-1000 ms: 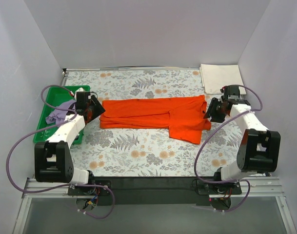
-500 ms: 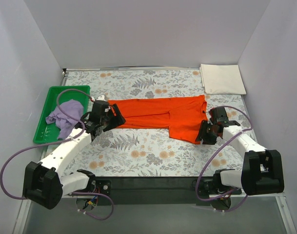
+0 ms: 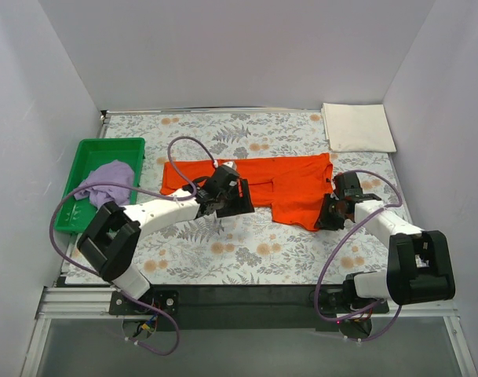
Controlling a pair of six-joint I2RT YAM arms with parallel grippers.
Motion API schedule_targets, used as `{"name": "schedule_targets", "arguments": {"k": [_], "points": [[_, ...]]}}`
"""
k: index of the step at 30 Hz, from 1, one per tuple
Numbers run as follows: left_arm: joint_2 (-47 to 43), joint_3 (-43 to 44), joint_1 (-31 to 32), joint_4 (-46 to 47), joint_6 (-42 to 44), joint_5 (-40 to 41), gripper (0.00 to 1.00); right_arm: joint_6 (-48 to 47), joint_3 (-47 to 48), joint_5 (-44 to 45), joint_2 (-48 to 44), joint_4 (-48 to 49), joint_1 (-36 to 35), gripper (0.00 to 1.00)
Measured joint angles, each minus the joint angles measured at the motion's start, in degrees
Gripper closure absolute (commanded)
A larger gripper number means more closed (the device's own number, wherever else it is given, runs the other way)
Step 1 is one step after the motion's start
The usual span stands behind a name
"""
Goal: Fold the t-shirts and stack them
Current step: Fold the tshirt
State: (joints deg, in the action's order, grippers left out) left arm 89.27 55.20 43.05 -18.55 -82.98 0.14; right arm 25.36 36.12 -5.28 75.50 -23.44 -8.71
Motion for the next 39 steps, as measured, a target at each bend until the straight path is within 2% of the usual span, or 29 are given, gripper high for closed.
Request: {"name": "schedule_targets", "arguments": {"k": [1, 4, 11, 19, 22, 23, 26, 33, 39], "points": [[1.7, 1.2, 0.8, 0.6, -0.2, 0.0, 0.39, 0.0, 0.0, 0.0, 0.1, 0.0, 0.0, 0.86], [5.4, 3.5, 2.5, 1.7, -0.8, -0.6, 0.39, -0.2, 0.0, 0.0, 0.4, 0.1, 0.0, 0.99], [14.6, 9.0, 5.6, 3.8, -2.3, -2.3, 0.44, -0.3, 1.1, 0.0, 1.0, 0.0, 0.0, 0.99], [22.1, 15.0, 7.7, 5.1, -3.3, -2.9, 0.61, -0.5, 3.5, -0.9, 1.0, 0.0, 0.0, 0.99], [23.9, 16.7, 8.2, 5.5, -3.7, -3.3, 0.73, -0.5, 4.2, -1.2, 1.0, 0.0, 0.0, 0.99], [24.6, 17.1, 8.3, 5.6, -3.8, -3.6, 0.83, -0.6, 4.6, -1.3, 1.0, -0.1, 0.0, 0.99], [26.0, 18.2, 8.5, 5.9, -4.4, -4.3, 1.00, -1.0, 6.7, -1.3, 1.2, -0.3, 0.0, 0.99], [26.6, 20.5, 7.9, 4.6, -4.5, -4.5, 1.00, -3.5, 15.9, -1.0, 4.7, -0.4, 0.0, 0.99], [26.8, 27.3, 4.2, 3.8, -4.5, -5.8, 1.00, -8.8, 27.5, -0.3, 11.8, 0.3, 0.0, 0.99]]}}
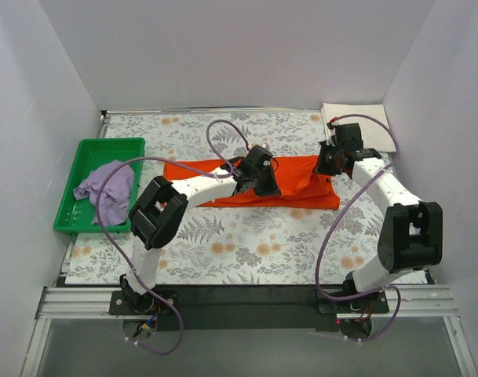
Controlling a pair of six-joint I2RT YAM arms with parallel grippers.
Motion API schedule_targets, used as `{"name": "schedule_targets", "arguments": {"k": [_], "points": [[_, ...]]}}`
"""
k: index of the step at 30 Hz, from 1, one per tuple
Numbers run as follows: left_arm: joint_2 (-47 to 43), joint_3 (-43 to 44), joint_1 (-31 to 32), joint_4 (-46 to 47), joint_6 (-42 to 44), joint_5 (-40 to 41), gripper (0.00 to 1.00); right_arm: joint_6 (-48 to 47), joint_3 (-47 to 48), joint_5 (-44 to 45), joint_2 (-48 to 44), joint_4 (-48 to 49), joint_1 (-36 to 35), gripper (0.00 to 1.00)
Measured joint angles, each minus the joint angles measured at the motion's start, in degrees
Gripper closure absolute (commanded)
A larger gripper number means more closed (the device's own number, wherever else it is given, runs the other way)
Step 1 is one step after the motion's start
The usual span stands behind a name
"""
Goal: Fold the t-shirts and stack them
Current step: Fold the tshirt
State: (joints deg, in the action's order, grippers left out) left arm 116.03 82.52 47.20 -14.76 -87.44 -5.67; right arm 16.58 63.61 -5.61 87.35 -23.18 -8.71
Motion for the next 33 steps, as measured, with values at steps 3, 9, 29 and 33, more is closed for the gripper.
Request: {"name": "schedule_targets", "arguments": {"k": [3, 9, 29, 33], "points": [[0.2, 3.1, -2.4, 0.3, 0.0, -0.7, 1.00, -2.3, 5.2, -0.2, 3.8, 1.2, 0.0, 0.99], [4.1, 7.2, -6.4, 0.9, -0.1, -2.5, 1.00, -5.6, 12.3, -1.3, 10.6, 4.0, 0.0, 0.99], [9.0, 8.0, -9.4, 1.2, -1.9, -3.3, 1.00, -9.3, 16.8, -2.6, 18.3, 6.5, 0.0, 0.99], [9.1, 8.4, -10.0, 1.4, -1.7, -2.9, 0.99, -8.8, 16.9, -1.3, 19.6, 7.1, 0.0, 0.98]]}}
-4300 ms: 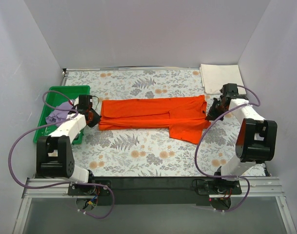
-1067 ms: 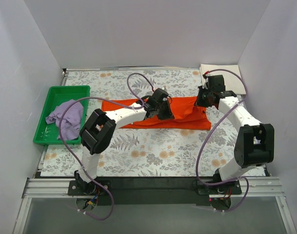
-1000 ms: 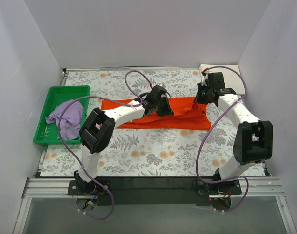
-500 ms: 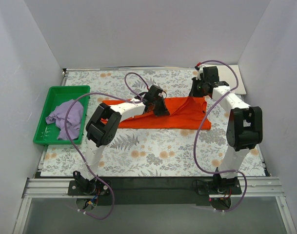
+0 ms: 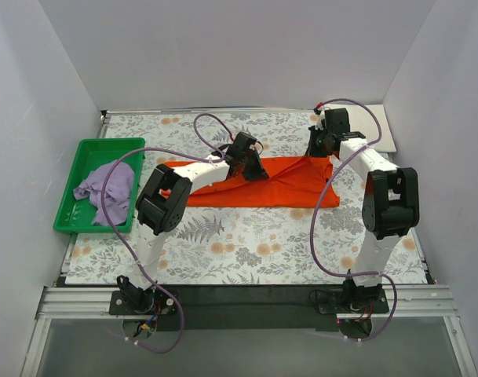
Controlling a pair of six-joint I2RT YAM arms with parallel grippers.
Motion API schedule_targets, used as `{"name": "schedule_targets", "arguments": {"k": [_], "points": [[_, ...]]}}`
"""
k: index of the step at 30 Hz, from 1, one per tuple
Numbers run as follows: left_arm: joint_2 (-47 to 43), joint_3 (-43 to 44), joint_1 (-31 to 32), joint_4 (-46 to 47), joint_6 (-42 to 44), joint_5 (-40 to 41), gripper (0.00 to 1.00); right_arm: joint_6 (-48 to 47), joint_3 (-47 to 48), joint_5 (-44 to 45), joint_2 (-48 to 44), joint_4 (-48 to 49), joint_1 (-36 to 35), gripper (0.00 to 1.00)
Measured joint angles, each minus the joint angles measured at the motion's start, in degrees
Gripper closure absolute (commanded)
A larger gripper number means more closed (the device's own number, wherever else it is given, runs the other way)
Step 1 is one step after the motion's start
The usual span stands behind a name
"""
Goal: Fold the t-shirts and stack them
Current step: Fold the tshirt
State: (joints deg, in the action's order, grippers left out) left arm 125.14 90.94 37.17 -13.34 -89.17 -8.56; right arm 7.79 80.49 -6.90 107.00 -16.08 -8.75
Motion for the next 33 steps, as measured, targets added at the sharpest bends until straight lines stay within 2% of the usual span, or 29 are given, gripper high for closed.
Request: {"name": "schedule_targets", "arguments": {"k": [6, 8, 9, 10, 11, 13, 14, 16, 20, 28, 33], "points": [[0.7, 1.6, -0.4, 1.1, 1.4, 0.6, 0.96, 2.6, 0.0, 1.7, 2.5, 0.1, 0.1, 0.97], [1.6, 2.7, -0.4, 1.7, 2.0, 0.6, 0.86, 3.8, 0.0, 2.3, 3.3, 0.1, 0.3, 0.93], [2.0, 3.3, -0.4, 2.1, 2.3, 0.6, 0.73, 4.4, 0.0, 2.3, 3.6, 0.1, 0.4, 0.89], [2.5, 3.6, -0.4, 2.5, 2.8, 0.6, 0.68, 4.9, 0.0, 2.5, 3.8, 0.1, 0.6, 0.85], [2.9, 3.8, -0.4, 3.0, 3.1, 0.7, 0.64, 5.6, 0.0, 2.5, 3.9, 0.1, 0.9, 0.74], [3.5, 3.8, -0.4, 3.5, 3.5, 1.0, 0.51, 6.4, 0.0, 2.5, 3.9, 0.2, 1.2, 0.67], [3.6, 3.8, -0.5, 3.5, 3.7, 1.2, 0.47, 6.5, 0.0, 2.5, 3.9, 0.3, 1.3, 0.59], [3.5, 3.1, -0.7, 4.2, 4.1, 1.8, 0.37, 6.9, 0.1, 2.5, 3.9, 0.5, 1.6, 0.55], [0.7, -1.1, -1.8, 5.4, 5.5, 3.0, 0.23, 6.7, -0.4, 2.3, 2.9, 0.6, 2.5, 0.49], [-20.9, -17.1, -6.3, 1.3, 10.6, 9.0, 0.24, 5.5, -14.8, -0.3, -13.0, 0.4, 8.3, 0.50], [-36.1, -29.2, -11.1, -0.5, 12.0, 11.2, 0.35, 6.1, -24.4, -3.8, -20.1, 0.1, 14.3, 0.52]]}}
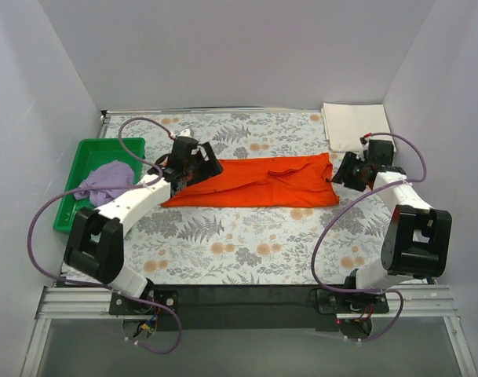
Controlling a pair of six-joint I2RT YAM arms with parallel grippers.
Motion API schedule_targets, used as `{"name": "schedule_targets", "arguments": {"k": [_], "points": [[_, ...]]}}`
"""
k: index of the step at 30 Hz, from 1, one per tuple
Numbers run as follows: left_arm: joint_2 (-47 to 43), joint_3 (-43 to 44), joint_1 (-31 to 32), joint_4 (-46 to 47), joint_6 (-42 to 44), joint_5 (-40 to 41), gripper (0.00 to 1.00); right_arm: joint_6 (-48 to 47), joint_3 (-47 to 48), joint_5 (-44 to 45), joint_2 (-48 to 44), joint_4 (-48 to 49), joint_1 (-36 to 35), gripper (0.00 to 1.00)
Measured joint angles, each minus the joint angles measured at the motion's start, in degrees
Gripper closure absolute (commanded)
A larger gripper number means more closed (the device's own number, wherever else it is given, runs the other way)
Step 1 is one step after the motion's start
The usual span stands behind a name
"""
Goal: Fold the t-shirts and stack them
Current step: Fold the tshirt
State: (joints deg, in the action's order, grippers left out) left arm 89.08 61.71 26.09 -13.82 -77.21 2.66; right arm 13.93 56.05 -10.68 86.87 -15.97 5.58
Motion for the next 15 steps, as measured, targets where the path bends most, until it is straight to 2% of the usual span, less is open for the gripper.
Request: {"name": "schedule_targets", "arguments": {"k": [2, 4, 6, 10, 15], "points": [[-4.0, -5.1, -2.8, -0.4, 0.3, 0.5, 0.40, 0.5, -3.2, -1.2, -0.9, 0.2, 1.7, 0.54], [-6.4, -9.7, -5.6, -1.3, 0.6, 1.3, 0.49, 1.0, -6.0, -2.1, -1.5, 0.0, 2.5, 0.54], [-7.0, -13.1, -8.5, -1.8, 1.3, 2.2, 0.50, 1.1, -7.4, -3.2, -1.7, -0.2, 2.6, 0.55], [-5.6, -14.5, -10.7, -2.6, 1.9, 2.7, 0.50, 1.3, -7.7, -5.1, -2.3, 0.3, 2.5, 0.55], [-1.0, -11.9, -10.7, -1.8, 1.3, 2.2, 0.42, 1.4, -7.8, -6.9, -4.5, 1.0, 2.6, 0.55]]}}
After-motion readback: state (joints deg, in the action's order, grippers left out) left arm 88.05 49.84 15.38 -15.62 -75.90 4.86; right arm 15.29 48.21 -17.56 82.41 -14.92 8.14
